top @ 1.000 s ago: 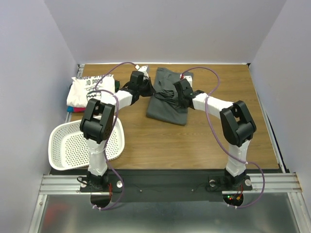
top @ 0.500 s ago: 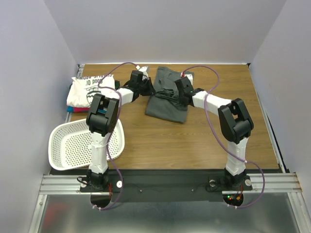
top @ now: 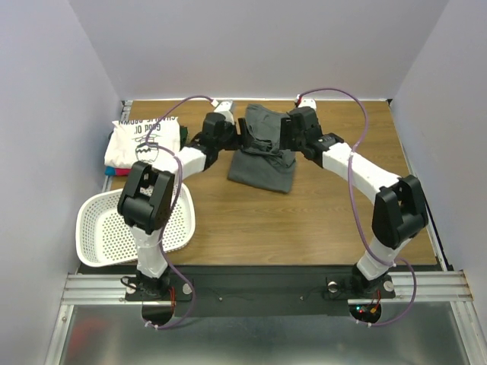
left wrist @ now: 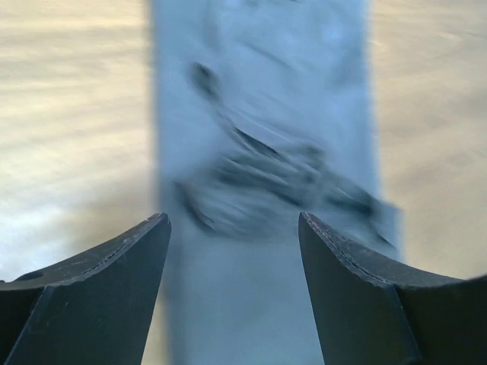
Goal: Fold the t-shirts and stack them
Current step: Fold the tshirt
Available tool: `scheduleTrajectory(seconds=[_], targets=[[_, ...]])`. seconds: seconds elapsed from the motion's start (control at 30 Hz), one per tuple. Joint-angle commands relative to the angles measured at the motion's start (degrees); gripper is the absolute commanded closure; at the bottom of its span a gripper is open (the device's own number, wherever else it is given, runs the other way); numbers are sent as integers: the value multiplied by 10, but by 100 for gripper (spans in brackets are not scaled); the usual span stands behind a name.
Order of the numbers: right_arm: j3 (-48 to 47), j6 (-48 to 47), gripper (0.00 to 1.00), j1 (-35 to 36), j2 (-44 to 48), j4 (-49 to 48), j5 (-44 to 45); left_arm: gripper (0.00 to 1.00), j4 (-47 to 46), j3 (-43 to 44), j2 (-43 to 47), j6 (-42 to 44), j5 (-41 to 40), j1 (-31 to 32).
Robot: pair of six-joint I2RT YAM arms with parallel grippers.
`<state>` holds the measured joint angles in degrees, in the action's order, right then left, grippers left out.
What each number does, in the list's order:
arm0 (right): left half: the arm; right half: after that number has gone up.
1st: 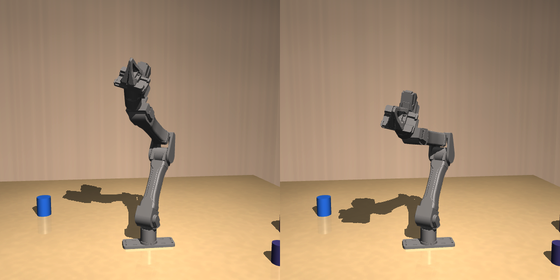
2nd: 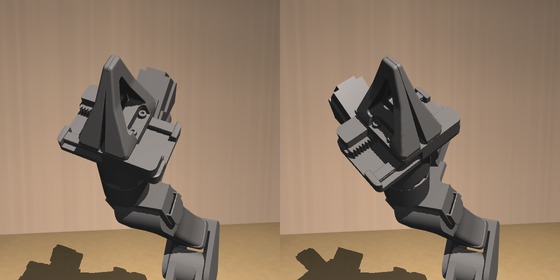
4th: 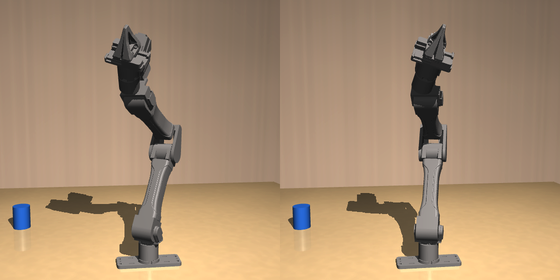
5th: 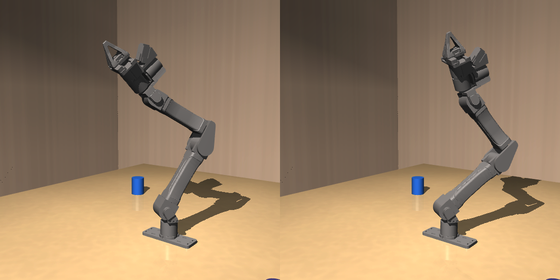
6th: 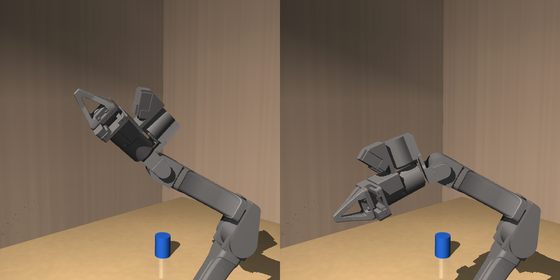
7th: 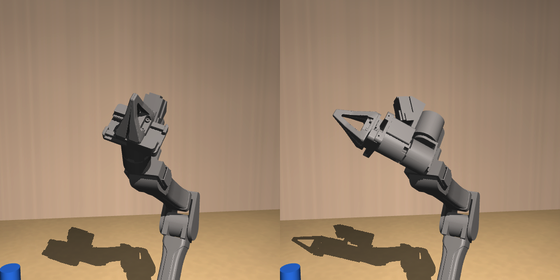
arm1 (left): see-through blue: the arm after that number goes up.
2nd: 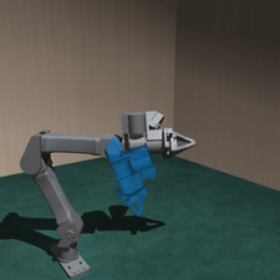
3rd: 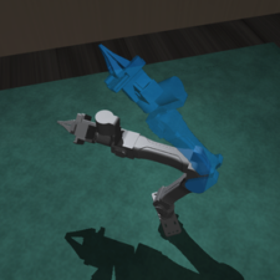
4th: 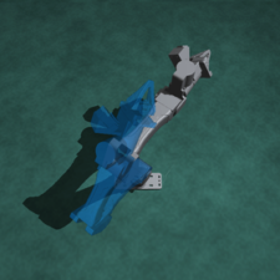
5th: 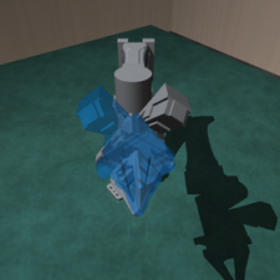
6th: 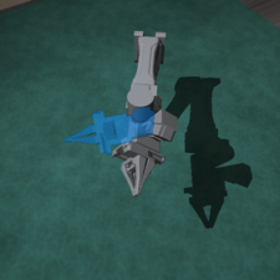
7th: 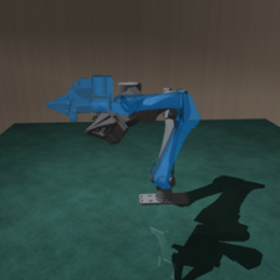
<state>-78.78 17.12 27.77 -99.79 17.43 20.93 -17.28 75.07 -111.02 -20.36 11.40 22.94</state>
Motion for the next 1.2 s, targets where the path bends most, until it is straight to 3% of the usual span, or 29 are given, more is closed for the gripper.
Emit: scheduleTrajectory(seconds=[0.0, 0.5, 0.7, 0.87, 1.17], targets=[[18, 5, 29, -2, 21, -15, -5, 21, -82, -78, 60, -20, -12, 64], [84, 19, 29, -2, 99, -7, -5, 21, -128, -156, 1, -41, -44, 148], [84, 19, 29, -2, 104, -6, -62, 21, -131, -206, 12, -58, -59, 191], [98, 34, 29, 3, 102, -6, -171, 21, -132, -253, 39, -86, -90, 229], [128, 47, 30, 24, 77, -6, -207, 21, -131, -315, 56, -129, -127, 286]])
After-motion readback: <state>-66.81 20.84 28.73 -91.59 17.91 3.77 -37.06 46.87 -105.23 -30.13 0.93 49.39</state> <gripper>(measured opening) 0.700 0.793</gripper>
